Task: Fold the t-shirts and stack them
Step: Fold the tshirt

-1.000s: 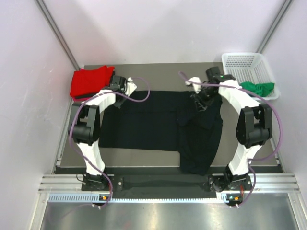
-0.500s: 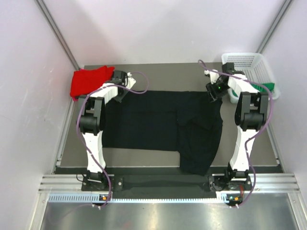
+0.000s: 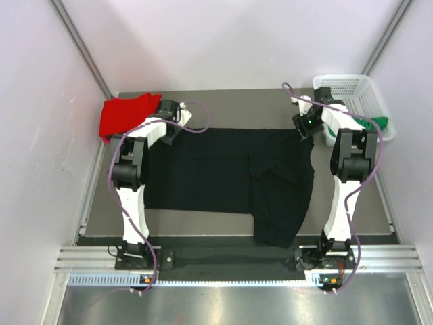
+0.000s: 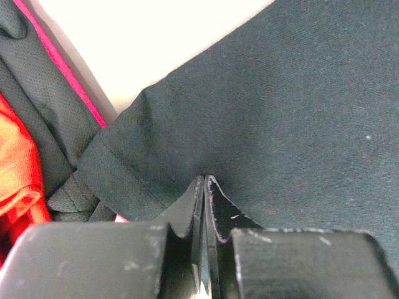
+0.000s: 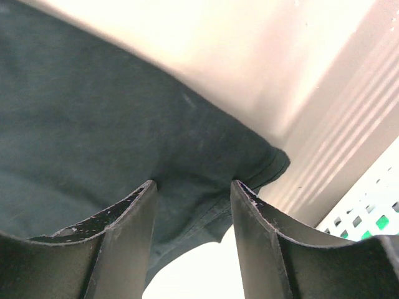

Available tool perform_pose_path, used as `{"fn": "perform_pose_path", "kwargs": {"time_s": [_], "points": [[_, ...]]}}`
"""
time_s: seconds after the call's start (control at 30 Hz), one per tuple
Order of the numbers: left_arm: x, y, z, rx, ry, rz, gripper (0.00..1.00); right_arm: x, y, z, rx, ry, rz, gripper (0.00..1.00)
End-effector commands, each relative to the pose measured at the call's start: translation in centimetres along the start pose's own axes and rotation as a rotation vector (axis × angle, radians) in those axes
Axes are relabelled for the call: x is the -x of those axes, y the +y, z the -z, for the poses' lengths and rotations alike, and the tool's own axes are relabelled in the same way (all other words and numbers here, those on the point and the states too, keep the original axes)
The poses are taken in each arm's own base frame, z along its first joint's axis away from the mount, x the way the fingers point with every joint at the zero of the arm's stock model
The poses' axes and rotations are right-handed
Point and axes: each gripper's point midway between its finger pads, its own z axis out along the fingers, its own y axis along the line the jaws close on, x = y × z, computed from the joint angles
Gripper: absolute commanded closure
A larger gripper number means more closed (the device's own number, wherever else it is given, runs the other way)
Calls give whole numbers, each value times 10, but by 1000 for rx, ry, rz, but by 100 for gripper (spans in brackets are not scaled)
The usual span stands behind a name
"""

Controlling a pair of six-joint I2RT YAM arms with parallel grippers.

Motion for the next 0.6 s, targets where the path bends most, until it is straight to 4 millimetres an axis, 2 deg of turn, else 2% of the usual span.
{"fn": "perform_pose_path", "kwargs": {"time_s": [0.0, 0.03, 0.07, 0.13, 0.17, 0.2, 0.23, 0.3, 0.33, 0.57], "points": [[-23, -19, -16, -60, 69, -7, 94, 12, -33, 3, -168, 4, 42, 49], [-22, -19, -15, -61, 66, -7, 94, 7, -36, 2, -203, 40, 64, 48], [-22, -19, -15, -63, 65, -9, 94, 7, -31, -1, -200, 56, 102, 47], [-20, -20, -14, -65, 61, -4, 94, -5, -38, -7, -234, 117, 110, 48], [-20, -19, -14, -64, 60, 1, 94, -1, -25, -12, -220, 126, 137, 49], [-20, -20, -14, -67, 61, 1, 94, -3, -24, -18, -216, 140, 137, 52], [-21, -20, -14, -68, 64, 3, 94, -7, -21, -21, -203, 157, 137, 68], [-21, -21, -14, -68, 64, 5, 94, -12, -21, -28, -196, 178, 136, 85], [-22, -21, -14, -68, 66, 4, 94, -12, -22, -29, -201, 181, 136, 98], [-25, -21, -18, -60, 76, -3, 94, -12, -33, -38, -252, 189, 141, 100]]}}
